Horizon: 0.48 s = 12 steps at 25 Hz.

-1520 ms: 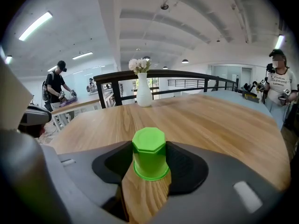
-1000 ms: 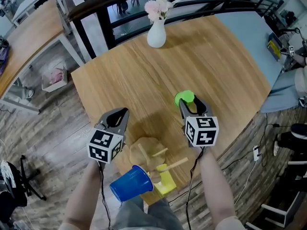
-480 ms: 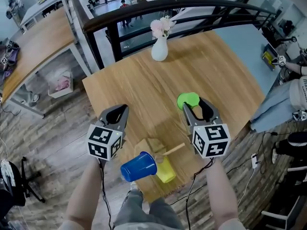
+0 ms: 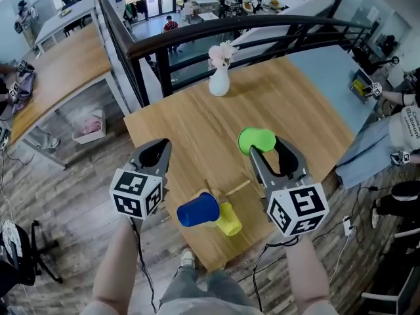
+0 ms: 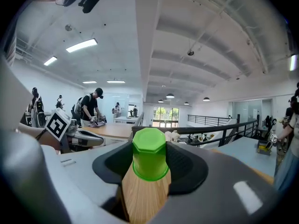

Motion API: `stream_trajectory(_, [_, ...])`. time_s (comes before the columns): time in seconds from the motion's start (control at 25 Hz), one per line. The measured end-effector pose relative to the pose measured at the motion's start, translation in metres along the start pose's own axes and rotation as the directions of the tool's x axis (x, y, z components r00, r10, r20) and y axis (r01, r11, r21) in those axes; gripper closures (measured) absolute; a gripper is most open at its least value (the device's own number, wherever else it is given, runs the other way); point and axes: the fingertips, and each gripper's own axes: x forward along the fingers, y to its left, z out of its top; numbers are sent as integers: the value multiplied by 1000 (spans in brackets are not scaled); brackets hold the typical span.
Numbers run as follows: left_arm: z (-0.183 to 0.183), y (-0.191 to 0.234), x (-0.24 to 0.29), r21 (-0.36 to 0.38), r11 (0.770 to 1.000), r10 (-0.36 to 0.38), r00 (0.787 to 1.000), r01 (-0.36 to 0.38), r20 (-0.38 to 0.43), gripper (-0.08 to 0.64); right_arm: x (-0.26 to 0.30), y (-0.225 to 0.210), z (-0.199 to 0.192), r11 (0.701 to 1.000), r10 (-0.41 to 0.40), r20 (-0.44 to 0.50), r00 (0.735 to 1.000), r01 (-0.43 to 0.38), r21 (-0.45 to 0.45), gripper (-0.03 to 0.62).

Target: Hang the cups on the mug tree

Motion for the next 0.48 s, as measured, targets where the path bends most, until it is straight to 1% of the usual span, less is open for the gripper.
stream_trajectory(0.08, [14, -5, -17, -6, 1000, 0, 1000, 0, 17, 557, -16, 14, 18, 1000, 17, 29, 999, -17, -13, 367])
stream_trajectory(0.16, [21, -9, -32, -4, 1000, 13, 1000, -13, 1, 557, -31, 27, 33, 999, 33, 52, 998, -32, -23, 367])
stream_trajectory(0.24, [25, -15, -47, 14, 1000, 22, 1000, -21, -18, 557, -45, 38, 44, 998, 47, 64, 997, -45, -34, 367])
stream_trajectory(0.48, [43, -45, -85, 62, 998, -16, 1000, 15, 7, 557, -83, 62, 68, 996, 91, 100, 991, -88, -31, 367])
